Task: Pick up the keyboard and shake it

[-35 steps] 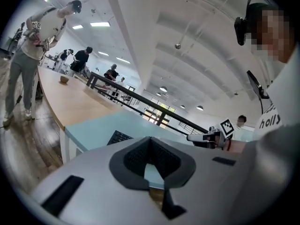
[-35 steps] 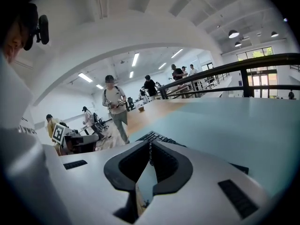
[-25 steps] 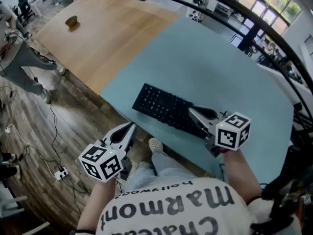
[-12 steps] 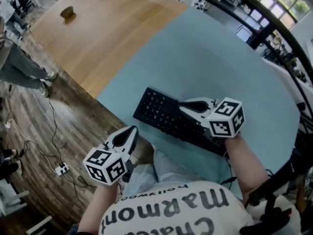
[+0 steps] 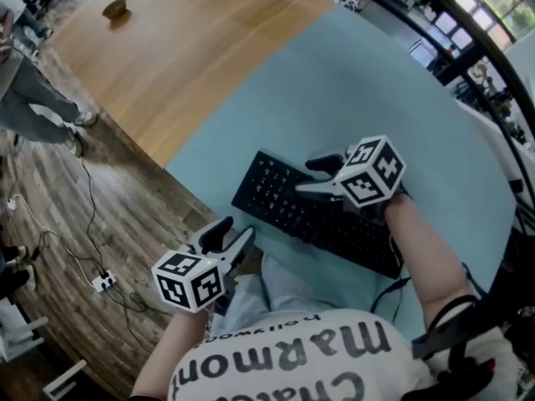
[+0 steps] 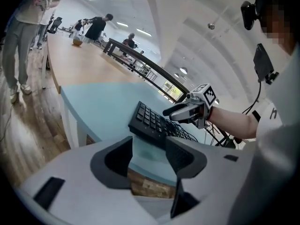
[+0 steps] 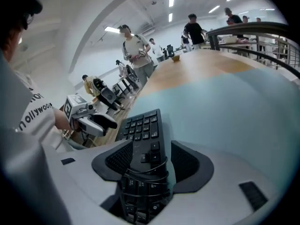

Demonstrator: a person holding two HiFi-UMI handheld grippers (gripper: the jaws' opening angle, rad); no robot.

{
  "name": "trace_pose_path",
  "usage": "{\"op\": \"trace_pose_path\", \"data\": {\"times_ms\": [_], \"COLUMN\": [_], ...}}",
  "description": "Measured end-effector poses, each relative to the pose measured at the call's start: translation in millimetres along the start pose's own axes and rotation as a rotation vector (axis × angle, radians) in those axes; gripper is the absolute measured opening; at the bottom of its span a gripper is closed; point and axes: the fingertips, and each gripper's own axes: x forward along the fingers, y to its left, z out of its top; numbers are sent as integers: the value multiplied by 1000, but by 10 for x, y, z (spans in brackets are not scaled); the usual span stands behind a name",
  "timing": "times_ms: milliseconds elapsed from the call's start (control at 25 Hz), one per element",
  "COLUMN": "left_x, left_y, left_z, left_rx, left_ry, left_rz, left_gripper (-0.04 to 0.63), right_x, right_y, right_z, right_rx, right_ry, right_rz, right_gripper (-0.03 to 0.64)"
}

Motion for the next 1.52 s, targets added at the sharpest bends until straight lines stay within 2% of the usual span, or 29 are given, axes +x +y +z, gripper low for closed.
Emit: {"op": "trace_pose_path", "data": {"times_ms": [240, 360, 440, 600, 720, 840, 960, 1320, 1520], "left_x": [144, 218, 264, 340, 371, 375, 379, 245, 96], "left_y": [28, -37, -104, -181, -170, -166, -160, 17, 118], "left_z": [4, -10, -54, -117, -116, -120, -126, -142, -25], "left_rx": [-25, -29, -25, -13, -12, -15, -19, -31, 44], "left_ry": [35, 60, 90, 130, 133, 136, 133, 109, 64], "left_rz": [-21, -67, -104, -133, -133, -138, -146, -116, -70], "left_gripper": [235, 235, 235, 235, 235, 235, 235, 235, 235], "right_x": [225, 281, 275, 281, 301, 312, 320, 238, 119], "right_y": [-40, -21, -4, 57, 51, 45, 36, 64, 177], "right_z": [-106, -146, -163, -243, -220, -206, -211, -134, -107], "right_rx": [25, 20, -20, -151, -121, -83, -94, -247, -340], "right_ry": [198, 270, 316, 446, 458, 460, 476, 431, 388], "right_rz": [110, 162, 186, 186, 187, 156, 118, -44, -151], "right_gripper": [262, 262, 262, 261, 258, 258, 258, 238, 233]}}
